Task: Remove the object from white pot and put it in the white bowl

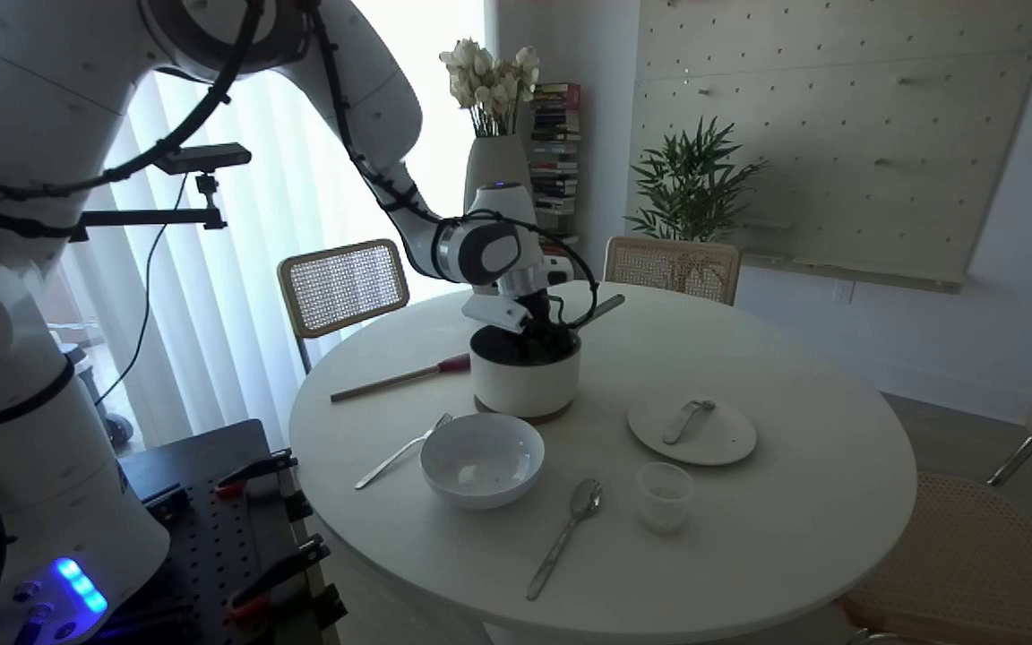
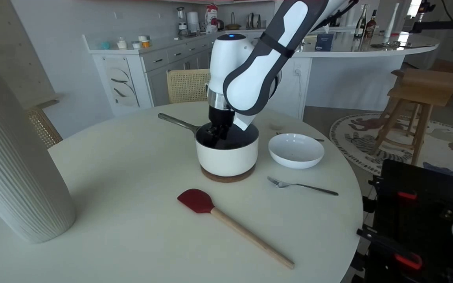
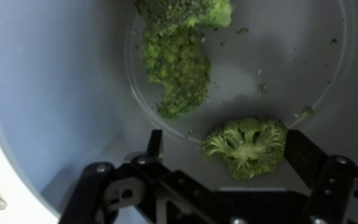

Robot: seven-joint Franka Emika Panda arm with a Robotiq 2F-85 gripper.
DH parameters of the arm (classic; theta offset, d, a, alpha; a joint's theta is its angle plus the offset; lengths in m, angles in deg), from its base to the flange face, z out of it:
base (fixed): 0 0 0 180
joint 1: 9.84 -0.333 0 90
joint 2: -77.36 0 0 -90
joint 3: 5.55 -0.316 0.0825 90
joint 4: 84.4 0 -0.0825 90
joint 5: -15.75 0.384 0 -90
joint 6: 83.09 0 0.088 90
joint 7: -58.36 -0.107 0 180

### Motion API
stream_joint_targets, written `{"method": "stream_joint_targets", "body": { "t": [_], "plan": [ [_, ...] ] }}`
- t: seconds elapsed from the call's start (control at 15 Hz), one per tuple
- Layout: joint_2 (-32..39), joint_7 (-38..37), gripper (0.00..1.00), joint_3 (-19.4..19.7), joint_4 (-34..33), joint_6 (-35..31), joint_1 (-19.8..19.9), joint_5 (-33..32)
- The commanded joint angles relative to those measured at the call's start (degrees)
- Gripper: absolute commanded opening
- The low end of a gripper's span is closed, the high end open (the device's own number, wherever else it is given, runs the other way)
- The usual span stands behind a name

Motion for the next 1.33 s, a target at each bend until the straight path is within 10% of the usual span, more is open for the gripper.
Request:
{"method": "stream_joint_targets", "body": {
  "t": [0.0, 1.0, 1.27],
  "plan": [
    [1.6, 0.3, 1.00, -0.3, -1.4, -2.5, -0.1, 0.0],
    [3.3, -1.0, 1.00, 1.9, -1.8, -4.1, -2.7, -1.2],
    [3.1, -1.4, 0.58, 3.0, -1.4, -4.7, -3.9, -1.5]
  ]
}}
